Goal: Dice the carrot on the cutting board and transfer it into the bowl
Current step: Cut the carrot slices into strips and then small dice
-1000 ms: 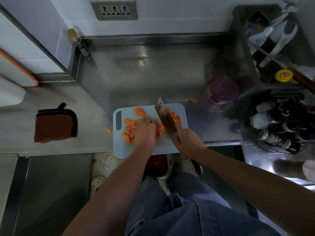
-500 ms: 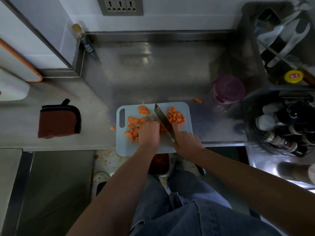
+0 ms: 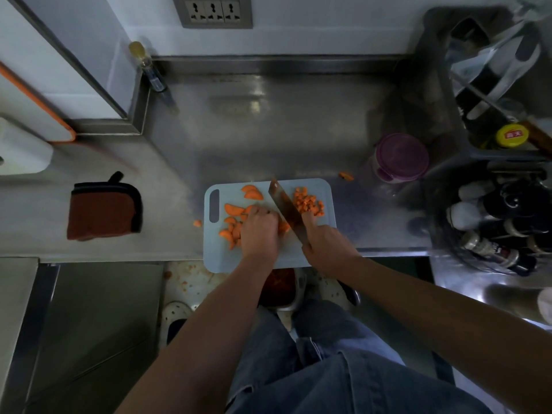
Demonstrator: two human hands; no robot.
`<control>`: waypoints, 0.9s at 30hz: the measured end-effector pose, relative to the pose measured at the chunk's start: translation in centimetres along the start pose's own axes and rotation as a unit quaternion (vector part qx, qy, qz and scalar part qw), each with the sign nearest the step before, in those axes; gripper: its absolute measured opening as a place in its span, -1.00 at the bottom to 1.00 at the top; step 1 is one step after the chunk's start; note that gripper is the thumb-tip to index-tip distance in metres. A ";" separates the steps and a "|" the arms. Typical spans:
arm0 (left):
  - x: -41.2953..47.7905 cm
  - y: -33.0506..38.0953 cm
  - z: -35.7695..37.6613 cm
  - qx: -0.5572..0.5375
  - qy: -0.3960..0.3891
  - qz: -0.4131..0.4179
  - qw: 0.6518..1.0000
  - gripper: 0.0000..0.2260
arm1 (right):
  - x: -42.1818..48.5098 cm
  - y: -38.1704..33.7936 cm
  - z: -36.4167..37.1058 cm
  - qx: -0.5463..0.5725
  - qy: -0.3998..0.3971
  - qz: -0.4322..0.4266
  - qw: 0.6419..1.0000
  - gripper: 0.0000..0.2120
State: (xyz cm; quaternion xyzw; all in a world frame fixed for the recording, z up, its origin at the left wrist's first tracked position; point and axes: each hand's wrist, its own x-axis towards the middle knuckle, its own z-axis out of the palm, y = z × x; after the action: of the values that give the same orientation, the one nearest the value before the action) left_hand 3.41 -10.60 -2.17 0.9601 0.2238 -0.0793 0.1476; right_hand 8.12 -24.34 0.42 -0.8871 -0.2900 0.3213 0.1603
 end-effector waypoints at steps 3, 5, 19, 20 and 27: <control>0.0 0.1 0.1 -0.014 0.003 -0.006 1.000 -0.87 | -0.1 0.0 0.4 0.000 -0.013 0.012 1.000 -0.64; 0.1 0.1 0.2 -0.021 0.008 -0.011 1.000 -0.85 | 0.0 -0.2 0.7 0.000 -0.017 0.016 1.000 -0.60; 0.2 -0.6 0.7 -0.001 -0.020 0.007 1.000 -0.83 | 0.2 -0.3 0.6 0.003 0.021 0.018 1.000 -0.60; 0.2 -0.8 0.7 0.001 -0.020 0.005 1.000 -0.85 | 0.1 -0.4 0.5 0.010 0.018 0.014 1.000 -0.60; 0.3 -0.7 0.9 -0.001 -0.007 -0.022 1.000 -0.93 | -0.3 -0.5 0.9 0.009 -0.002 0.012 1.000 -0.64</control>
State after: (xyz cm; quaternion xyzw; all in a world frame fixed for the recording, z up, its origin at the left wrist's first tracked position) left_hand 3.28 -10.14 -3.24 0.9540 0.2442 -0.0894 0.1489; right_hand 7.16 -24.02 0.12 -0.8885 -0.2769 0.3272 0.1640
